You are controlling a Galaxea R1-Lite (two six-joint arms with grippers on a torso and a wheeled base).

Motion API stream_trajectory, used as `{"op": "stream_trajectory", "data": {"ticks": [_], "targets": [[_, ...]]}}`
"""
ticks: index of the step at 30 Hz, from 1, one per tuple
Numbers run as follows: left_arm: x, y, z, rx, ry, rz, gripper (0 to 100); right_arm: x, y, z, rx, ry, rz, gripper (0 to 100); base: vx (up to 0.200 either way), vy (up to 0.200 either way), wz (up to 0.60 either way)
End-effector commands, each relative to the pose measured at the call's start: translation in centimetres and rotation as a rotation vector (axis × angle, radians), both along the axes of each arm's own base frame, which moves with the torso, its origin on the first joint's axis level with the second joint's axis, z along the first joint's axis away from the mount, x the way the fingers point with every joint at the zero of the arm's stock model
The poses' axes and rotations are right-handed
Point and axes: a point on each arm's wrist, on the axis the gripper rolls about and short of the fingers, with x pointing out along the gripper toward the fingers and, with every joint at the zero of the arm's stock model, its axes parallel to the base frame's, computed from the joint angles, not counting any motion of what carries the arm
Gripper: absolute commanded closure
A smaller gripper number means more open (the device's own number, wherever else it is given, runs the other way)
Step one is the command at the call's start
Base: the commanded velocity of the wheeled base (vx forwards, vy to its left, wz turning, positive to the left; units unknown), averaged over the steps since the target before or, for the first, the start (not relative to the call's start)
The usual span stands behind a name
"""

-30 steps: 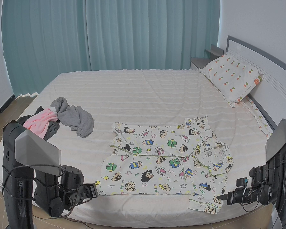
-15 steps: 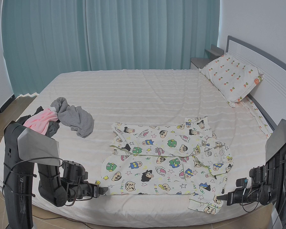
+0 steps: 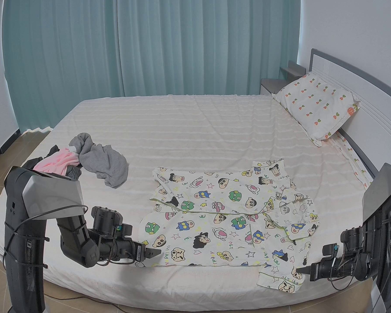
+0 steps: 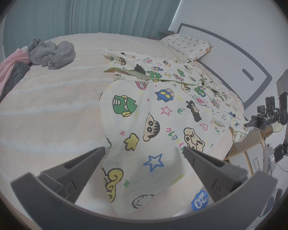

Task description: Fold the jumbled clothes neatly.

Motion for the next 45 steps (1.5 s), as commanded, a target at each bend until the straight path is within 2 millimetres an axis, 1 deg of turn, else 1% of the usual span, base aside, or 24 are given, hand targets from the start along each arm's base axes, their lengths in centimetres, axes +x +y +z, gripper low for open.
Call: {"op": "stream_trajectory", "data": {"ticks": [1,5,12,17,18,21,29,37,40,43,45], "targets": [[-0.2,0.0,-0.3,0.012,0.031,-0.007,0,-0.5,0.0,0.0,0.001,0.021,0.001,100,0.000,0.000,0.00],[-0.8,-0.2,-0.7,0.061,0.078,-0.060,0,-0.5,0.0,0.0,-0.001,0.021,0.000,100,0.000,0.000,0.00],[-0.3,-0.9,-0.5,0.086,0.069,-0.093,0,-0.5,0.0,0.0,-0.001,0.021,0.000,100,0.000,0.000,0.00],[-0.4,-1.4,-0.5,0.092,0.077,-0.111,0,-0.4,0.0,0.0,-0.001,0.019,0.000,100,0.000,0.000,0.00],[-0.4,-1.6,-0.5,0.101,0.088,-0.116,100,-0.4,0.0,0.0,-0.001,0.016,0.000,100,0.000,0.000,0.00],[-0.4,-1.6,-0.5,0.127,0.088,-0.102,100,-0.4,0.0,0.0,-0.001,0.015,0.000,100,0.000,0.000,0.00],[-0.8,-1.6,-0.6,0.133,0.099,-0.102,100,-0.4,0.0,0.0,-0.001,0.015,0.000,100,0.000,0.000,0.00],[-1.8,-1.1,-0.8,0.132,0.086,-0.102,100,-0.4,-0.1,0.2,0.003,0.015,-0.002,100,0.000,0.000,0.00],[-2.1,-0.7,-0.5,0.113,0.020,-0.085,100,-0.4,-0.3,0.3,-0.001,0.007,-0.002,100,0.000,0.000,0.00],[-2.8,-0.5,-0.5,0.114,0.021,-0.082,100,-0.6,-0.5,0.4,-0.011,0.013,0.010,100,0.000,0.000,0.00],[-3.7,-0.3,-0.2,0.117,0.031,-0.087,100,-1.1,-0.8,0.5,-0.009,0.025,0.055,100,0.000,0.000,0.00]]}}
